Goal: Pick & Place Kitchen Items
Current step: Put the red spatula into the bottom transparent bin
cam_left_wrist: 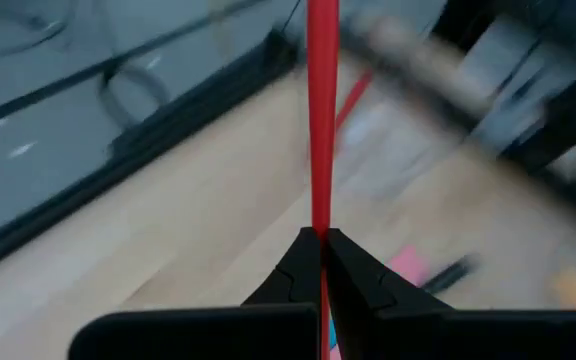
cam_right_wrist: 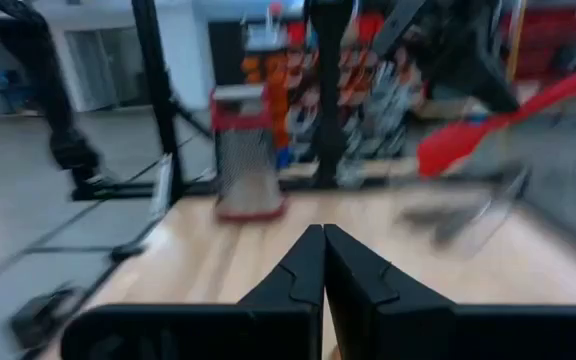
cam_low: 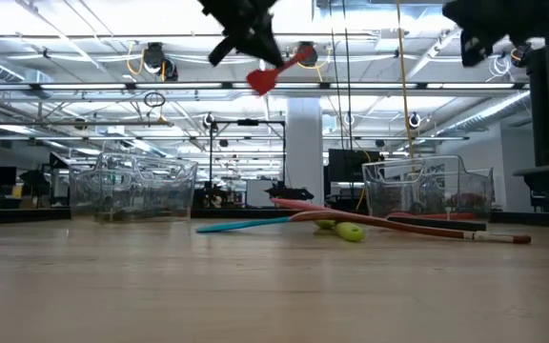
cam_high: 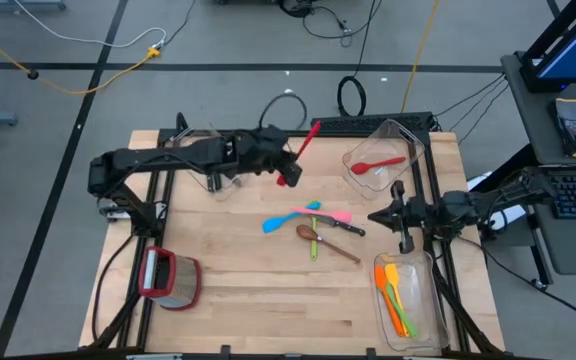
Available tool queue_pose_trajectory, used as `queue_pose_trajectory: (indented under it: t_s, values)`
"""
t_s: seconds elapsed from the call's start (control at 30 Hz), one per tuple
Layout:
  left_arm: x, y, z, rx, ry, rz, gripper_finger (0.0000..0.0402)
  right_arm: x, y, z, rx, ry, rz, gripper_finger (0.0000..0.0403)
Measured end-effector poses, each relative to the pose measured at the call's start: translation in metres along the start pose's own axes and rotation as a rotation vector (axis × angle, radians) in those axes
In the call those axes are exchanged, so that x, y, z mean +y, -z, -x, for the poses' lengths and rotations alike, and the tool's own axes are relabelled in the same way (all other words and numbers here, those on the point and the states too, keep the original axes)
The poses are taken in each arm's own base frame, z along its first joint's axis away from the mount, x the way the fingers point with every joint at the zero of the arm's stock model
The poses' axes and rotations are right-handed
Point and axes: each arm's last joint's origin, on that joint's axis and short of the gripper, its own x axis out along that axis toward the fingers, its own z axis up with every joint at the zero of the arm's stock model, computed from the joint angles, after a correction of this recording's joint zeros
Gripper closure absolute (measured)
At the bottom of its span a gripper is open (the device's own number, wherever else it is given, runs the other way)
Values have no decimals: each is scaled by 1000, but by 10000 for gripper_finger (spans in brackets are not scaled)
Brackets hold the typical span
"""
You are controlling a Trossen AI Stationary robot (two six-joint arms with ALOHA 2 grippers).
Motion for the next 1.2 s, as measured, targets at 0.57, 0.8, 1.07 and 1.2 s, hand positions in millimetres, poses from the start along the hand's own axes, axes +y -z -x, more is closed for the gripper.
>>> queue_pose_trajectory:
  t_s: [0.57, 0.8, 1.07, 1.2]
  values:
    - [-21, -14, 9, 42, 434, 338, 401, -8, -4, -23, 57, 515, 641, 402]
    - [-29, -14, 13, 130, 544, 506, 401, -8, -7, -33, 131, 666, 903, 388]
    - [-30, -13, 13, 191, 566, 635, 401, -5, -16, -41, 102, 729, 1115, 367]
    - [-30, -13, 14, 213, 574, 681, 401, -3, -16, -44, 65, 698, 1158, 361]
